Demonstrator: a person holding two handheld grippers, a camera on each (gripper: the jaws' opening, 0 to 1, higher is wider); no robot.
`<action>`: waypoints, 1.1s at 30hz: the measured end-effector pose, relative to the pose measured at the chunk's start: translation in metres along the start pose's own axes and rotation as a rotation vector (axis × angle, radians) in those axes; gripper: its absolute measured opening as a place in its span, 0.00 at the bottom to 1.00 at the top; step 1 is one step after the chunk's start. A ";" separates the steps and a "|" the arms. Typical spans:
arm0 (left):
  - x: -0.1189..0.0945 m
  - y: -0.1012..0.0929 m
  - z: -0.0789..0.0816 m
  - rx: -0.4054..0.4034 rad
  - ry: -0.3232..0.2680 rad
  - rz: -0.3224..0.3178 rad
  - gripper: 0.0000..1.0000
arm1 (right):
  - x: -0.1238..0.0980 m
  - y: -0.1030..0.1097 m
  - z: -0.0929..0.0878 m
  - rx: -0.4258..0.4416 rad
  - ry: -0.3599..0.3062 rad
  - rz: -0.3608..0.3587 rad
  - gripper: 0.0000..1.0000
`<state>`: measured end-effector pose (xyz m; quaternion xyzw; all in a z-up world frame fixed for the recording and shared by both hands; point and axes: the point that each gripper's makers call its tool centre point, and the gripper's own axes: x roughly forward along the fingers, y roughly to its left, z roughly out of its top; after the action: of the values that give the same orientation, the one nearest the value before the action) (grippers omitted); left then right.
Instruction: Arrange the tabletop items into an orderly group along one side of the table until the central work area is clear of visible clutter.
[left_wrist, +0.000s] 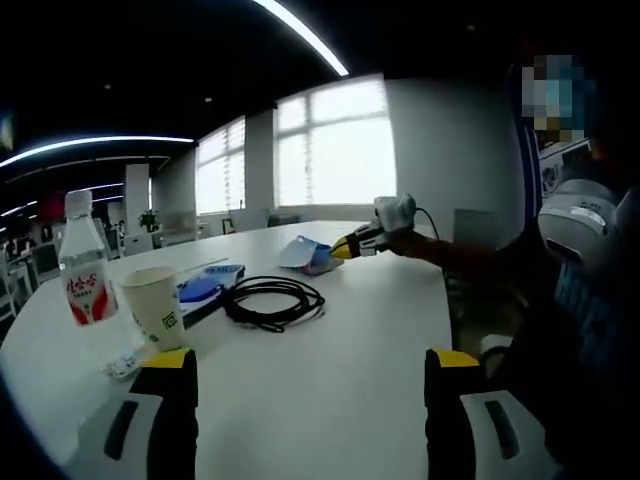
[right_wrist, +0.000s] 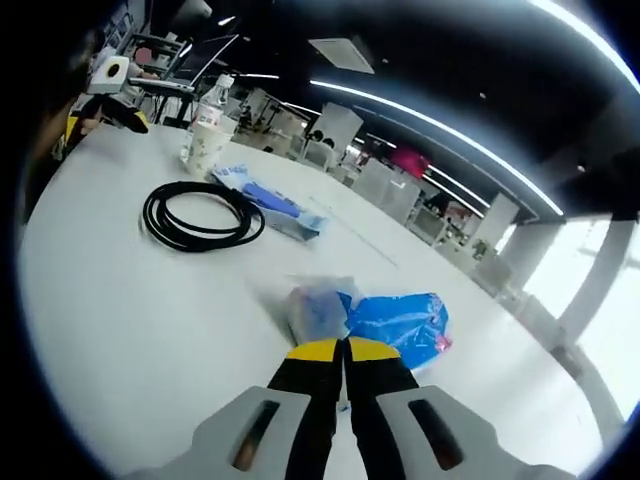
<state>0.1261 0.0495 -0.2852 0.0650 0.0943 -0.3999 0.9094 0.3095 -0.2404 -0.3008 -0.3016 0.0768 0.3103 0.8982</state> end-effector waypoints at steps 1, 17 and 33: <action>0.001 -0.001 0.000 0.001 0.001 -0.002 0.94 | 0.000 0.000 0.000 0.005 0.001 0.003 0.00; 0.024 -0.014 0.020 0.041 -0.006 -0.060 0.93 | -0.014 -0.007 0.015 0.041 -0.040 0.011 0.06; 0.057 -0.024 0.047 0.083 -0.013 -0.121 0.92 | -0.028 -0.034 0.034 0.026 -0.069 -0.022 0.08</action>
<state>0.1514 -0.0164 -0.2528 0.0945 0.0754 -0.4582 0.8806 0.3057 -0.2564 -0.2478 -0.2796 0.0464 0.3098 0.9076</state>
